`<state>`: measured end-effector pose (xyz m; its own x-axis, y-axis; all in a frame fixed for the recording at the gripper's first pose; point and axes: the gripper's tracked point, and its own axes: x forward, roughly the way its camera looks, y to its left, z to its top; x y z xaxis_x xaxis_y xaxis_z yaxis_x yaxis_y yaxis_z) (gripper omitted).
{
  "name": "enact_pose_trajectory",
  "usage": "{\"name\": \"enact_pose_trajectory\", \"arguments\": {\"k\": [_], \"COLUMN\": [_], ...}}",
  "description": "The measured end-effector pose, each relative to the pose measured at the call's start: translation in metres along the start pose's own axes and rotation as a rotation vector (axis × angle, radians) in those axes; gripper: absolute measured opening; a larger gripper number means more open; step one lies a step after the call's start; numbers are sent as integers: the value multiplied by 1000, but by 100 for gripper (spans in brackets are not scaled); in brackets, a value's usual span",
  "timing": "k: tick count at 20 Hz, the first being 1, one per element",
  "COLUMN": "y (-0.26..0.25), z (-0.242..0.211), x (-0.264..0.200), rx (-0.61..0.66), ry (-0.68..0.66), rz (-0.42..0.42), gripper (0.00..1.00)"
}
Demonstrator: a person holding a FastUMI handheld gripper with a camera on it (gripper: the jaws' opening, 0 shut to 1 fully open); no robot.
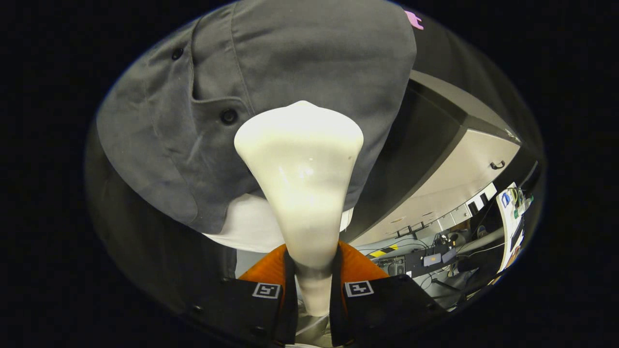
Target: Iron the clothes twice with a garment steamer, once on the left side and once on the right side.
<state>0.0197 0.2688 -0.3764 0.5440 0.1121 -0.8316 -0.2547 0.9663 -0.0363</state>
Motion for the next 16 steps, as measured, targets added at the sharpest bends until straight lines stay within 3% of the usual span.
{"name": "enact_pose_trajectory", "arguments": {"k": [6,16], "y": [2,29], "z": [29,115], "x": [-46,-150], "rx": [-3,0], "ry": [-87,-317], "rz": [-6,55], "gripper": [35,34]}}
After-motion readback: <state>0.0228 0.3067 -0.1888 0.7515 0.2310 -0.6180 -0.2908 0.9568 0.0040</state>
